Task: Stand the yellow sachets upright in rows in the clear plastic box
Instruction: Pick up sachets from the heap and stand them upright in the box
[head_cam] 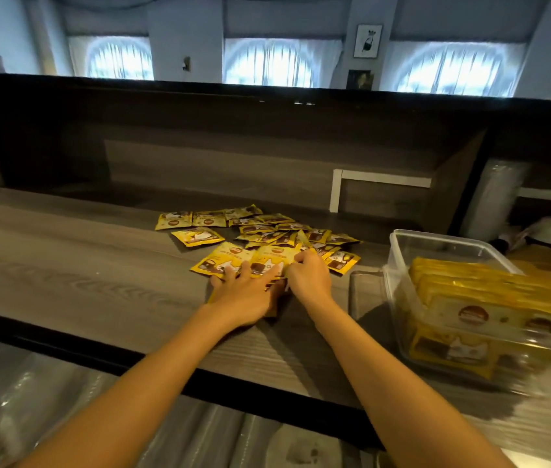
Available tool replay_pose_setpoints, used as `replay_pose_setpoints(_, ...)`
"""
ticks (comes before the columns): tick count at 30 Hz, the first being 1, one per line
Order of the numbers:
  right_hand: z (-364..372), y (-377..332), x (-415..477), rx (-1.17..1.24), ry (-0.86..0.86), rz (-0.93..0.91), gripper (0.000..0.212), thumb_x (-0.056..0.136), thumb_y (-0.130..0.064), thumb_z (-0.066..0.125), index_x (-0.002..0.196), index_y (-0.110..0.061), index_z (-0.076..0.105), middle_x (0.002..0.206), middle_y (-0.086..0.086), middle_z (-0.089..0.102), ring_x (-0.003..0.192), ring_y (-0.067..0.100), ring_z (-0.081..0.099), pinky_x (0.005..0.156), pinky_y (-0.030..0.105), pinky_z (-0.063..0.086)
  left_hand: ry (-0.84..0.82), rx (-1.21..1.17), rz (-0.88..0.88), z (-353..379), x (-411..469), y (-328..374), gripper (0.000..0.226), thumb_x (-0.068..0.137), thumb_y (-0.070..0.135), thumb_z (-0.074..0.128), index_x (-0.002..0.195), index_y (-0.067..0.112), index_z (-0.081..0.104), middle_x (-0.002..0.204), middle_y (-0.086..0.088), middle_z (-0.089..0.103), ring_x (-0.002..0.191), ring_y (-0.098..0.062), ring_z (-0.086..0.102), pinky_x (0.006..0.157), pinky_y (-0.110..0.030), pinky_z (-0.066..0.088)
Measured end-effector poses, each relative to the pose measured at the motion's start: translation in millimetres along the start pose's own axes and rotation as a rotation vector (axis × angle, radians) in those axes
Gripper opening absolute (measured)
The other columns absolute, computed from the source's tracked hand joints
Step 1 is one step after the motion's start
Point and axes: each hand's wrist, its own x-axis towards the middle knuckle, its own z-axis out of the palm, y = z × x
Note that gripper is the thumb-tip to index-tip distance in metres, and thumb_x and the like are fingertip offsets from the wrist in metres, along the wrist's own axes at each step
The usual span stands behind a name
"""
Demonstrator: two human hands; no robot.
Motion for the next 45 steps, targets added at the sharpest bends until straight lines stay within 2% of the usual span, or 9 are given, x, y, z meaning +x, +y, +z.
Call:
replay_pose_setpoints(4,-23,9,4,0.172,0.055,0.142,0.028,0.092,-0.006,0.040,0.112,0.000,0.058,0.110,0.016,0.059,0.103,0.030,0.055,0.084,0.038,0.045,0.010,-0.004,0.123,3,-7,33,0.051,0.098,0.046,0.022,0.145,0.044,0.004,0.154,-0.011,0.018,0.139,-0.043,0.017,0.109,-0.058,0.018)
replay_pose_setpoints(8,-48,20,8,0.300,0.115,0.221,0.039,0.093,0.000,0.040,0.132,-0.005,0.040,0.132,0.015,0.049,0.121,0.030,0.048,0.096,0.037,0.043,0.265,-0.260,0.157,-4,-4,53,0.050,0.100,0.024,0.027,0.147,0.030,0.014,0.134,-0.015,0.050,0.119,-0.036,0.049,0.095,-0.046,0.042)
replay_pose_setpoints(12,-50,36,7,0.405,0.155,0.210,0.047,0.086,0.005,0.049,0.131,-0.003,0.034,0.128,0.021,0.050,0.114,0.034,0.053,0.098,0.044,0.046,0.399,-0.235,0.012,-8,13,53,0.045,0.095,0.025,0.045,0.138,0.017,0.037,0.140,-0.011,0.040,0.131,-0.028,0.035,0.101,-0.039,0.036)
replay_pose_setpoints(18,-54,32,11,0.352,0.198,0.159,0.054,0.088,0.008,0.047,0.138,-0.006,0.032,0.134,0.013,0.048,0.124,0.026,0.048,0.097,0.034,0.045,0.186,-0.359,-0.081,2,36,33,0.071,0.084,0.042,0.061,0.142,0.018,0.028,0.145,-0.012,0.038,0.133,-0.034,0.034,0.107,-0.045,0.029)
replay_pose_setpoints(22,-51,26,7,0.343,0.246,0.061,0.023,0.089,0.004,0.045,0.102,-0.012,0.055,0.118,0.011,0.058,0.108,0.026,0.058,0.090,0.036,0.052,0.397,-0.619,-0.092,-2,32,32,0.074,0.077,0.016,0.073,0.139,0.015,0.033,0.140,-0.012,0.039,0.129,-0.030,0.041,0.103,-0.042,0.038)
replay_pose_setpoints(28,-51,24,-7,0.352,0.308,-0.088,0.015,0.094,-0.020,0.050,0.080,-0.017,0.052,0.096,0.010,0.059,0.090,0.020,0.054,0.075,0.030,0.046,0.662,-0.802,-0.008,-11,15,38,0.025,0.085,0.009,0.060,0.107,0.006,0.050,0.114,-0.012,0.055,0.106,-0.027,0.055,0.078,-0.032,0.044)
replay_pose_setpoints(33,-52,8,-26,0.217,0.359,-0.231,0.019,0.093,-0.021,0.054,0.101,-0.011,0.068,0.102,0.004,0.066,0.100,0.017,0.058,0.089,0.037,0.051,0.783,-0.925,0.058,-21,-6,40,0.012,0.088,0.017,0.058,0.083,0.015,0.047,0.076,0.001,0.058,0.083,-0.026,0.061,0.075,-0.044,0.053)
replay_pose_setpoints(39,-81,-22,-40,0.307,0.517,-0.367,0.005,0.092,-0.011,0.053,0.095,-0.010,0.057,0.086,0.000,0.060,0.082,0.012,0.059,0.076,0.038,0.056,0.940,-0.929,0.169,-54,-27,45,0.016,0.083,0.000,0.059,0.094,0.011,0.054,0.076,0.008,0.051,0.066,-0.003,0.049,0.048,-0.007,0.039)
replay_pose_setpoints(45,-145,-33,-28,0.291,0.622,-0.362,0.026,0.089,0.001,0.048,0.111,-0.012,0.047,0.075,-0.006,0.052,0.079,0.021,0.063,0.078,0.044,0.055,0.950,-0.973,0.246,-79,-32,86,0.019,0.080,0.002,0.064,0.082,0.014,0.050,0.069,0.014,0.047,0.071,-0.013,0.052,0.059,-0.021,0.045)
